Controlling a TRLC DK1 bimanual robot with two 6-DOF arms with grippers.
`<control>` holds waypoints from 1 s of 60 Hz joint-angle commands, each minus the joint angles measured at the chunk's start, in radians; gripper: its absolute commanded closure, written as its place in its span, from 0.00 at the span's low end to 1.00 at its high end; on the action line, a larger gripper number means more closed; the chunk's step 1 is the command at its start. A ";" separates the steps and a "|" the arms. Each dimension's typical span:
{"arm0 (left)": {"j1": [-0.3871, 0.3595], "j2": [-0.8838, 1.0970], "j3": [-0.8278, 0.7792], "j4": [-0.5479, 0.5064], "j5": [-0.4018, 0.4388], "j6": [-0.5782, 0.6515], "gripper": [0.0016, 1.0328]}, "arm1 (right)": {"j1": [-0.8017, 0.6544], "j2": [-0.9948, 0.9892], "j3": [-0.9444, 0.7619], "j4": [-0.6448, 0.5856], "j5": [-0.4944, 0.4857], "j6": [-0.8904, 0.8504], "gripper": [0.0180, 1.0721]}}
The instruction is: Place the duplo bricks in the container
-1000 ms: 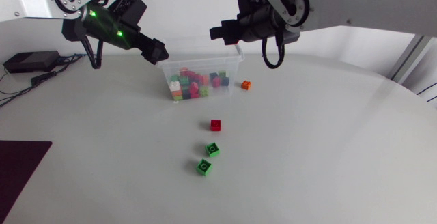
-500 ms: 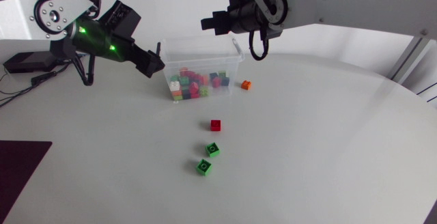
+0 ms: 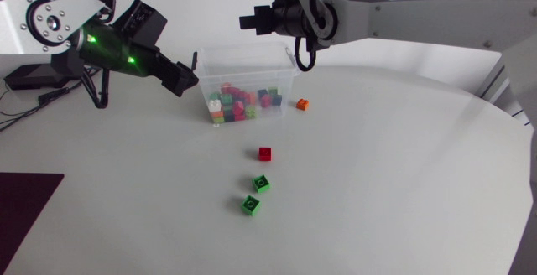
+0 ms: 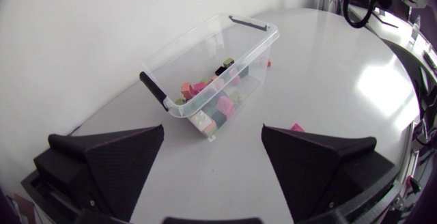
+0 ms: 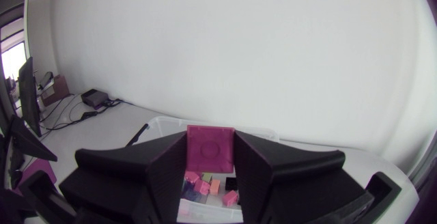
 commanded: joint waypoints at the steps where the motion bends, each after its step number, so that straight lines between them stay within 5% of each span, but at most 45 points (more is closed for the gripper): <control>1: 0.000 -0.026 -0.036 0.008 -0.008 -0.004 0.04 | 0.008 0.034 0.008 0.049 0.013 0.031 0.74; 33: -0.004 -0.029 -0.039 0.019 -0.011 -0.013 0.04 | 0.022 0.111 -0.011 0.248 0.062 -0.004 0.74; 56: -0.006 -0.034 -0.040 0.021 -0.014 -0.023 0.04 | 0.031 0.214 0.143 0.144 0.071 -0.013 0.74; 60: -0.007 -0.034 -0.039 0.021 -0.016 -0.026 0.04 | 0.031 0.227 0.175 0.101 0.072 -0.007 0.67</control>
